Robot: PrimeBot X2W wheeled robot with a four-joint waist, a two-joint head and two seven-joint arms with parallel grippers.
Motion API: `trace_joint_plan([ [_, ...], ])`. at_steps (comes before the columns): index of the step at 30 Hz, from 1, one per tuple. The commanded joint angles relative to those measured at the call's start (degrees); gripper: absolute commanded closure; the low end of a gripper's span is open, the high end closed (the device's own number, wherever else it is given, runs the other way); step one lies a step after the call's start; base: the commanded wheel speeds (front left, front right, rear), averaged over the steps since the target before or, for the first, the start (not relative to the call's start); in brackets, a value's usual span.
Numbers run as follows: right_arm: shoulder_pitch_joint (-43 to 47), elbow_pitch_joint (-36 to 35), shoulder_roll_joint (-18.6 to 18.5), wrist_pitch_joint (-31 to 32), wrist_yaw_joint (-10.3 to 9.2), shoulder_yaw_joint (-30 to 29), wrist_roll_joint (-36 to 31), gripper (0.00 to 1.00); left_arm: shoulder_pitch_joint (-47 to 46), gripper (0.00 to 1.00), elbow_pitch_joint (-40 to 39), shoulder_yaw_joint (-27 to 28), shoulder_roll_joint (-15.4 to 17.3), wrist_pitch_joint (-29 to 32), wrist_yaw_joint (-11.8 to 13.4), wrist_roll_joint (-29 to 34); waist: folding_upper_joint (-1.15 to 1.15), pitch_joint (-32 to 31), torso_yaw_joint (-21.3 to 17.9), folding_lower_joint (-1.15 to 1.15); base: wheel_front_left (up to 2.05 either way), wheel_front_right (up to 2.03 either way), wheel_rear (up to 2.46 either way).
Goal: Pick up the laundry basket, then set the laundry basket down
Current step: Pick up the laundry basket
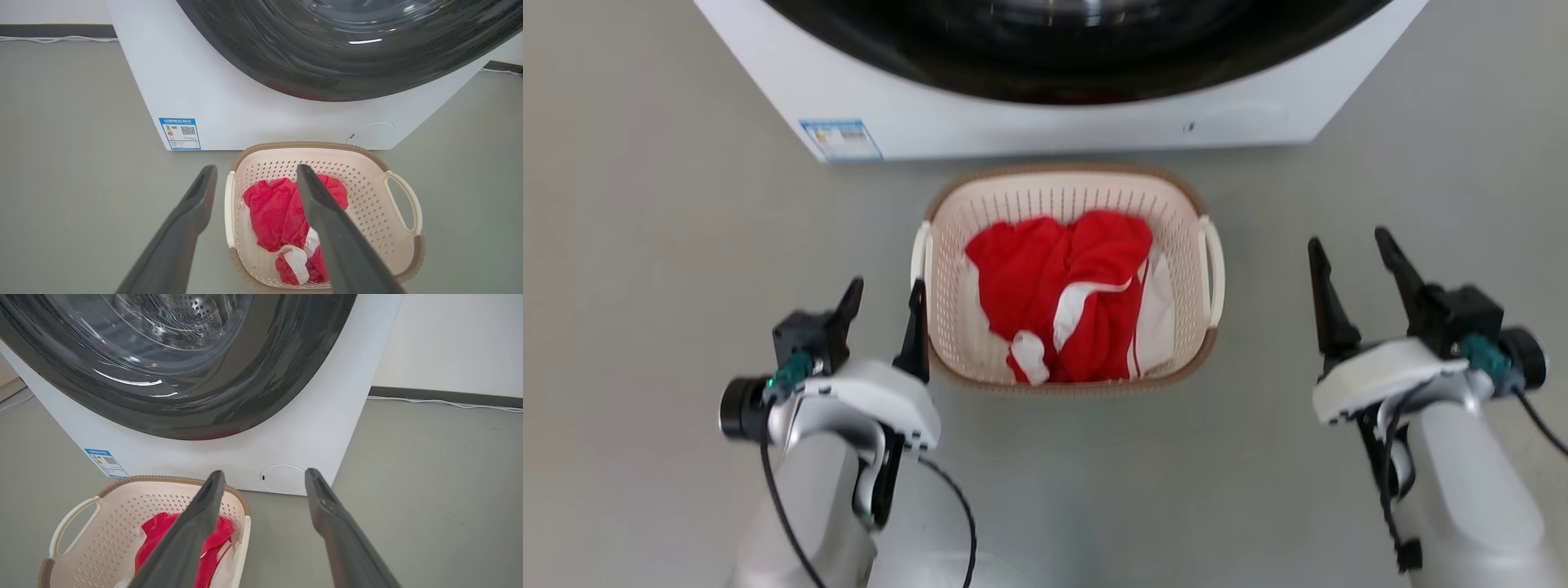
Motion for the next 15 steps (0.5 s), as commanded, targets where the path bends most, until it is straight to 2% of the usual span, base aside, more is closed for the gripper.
trace_joint_plan([
  [1,-2.79,0.77,-0.50,-0.62,0.35,1.33,-1.01,0.00,-3.19,0.00,0.45,0.81,0.85,-0.52,0.67,-0.92,0.00,4.30,0.53,0.00,0.00,0.00,0.00],
  [8,-10.26,6.94,-1.78,-0.62,0.35,1.25,-2.44,0.00,-11.59,0.00,5.84,-2.96,0.85,-0.52,2.26,-3.82,0.00,12.24,1.56,0.00,0.00,0.00,0.00],
  [15,-14.50,10.37,-2.14,-0.62,0.35,1.07,-3.19,0.00,-16.83,0.00,8.93,-5.70,0.85,-0.52,3.33,-6.10,0.00,17.15,2.36,0.00,0.00,0.00,0.00],
])
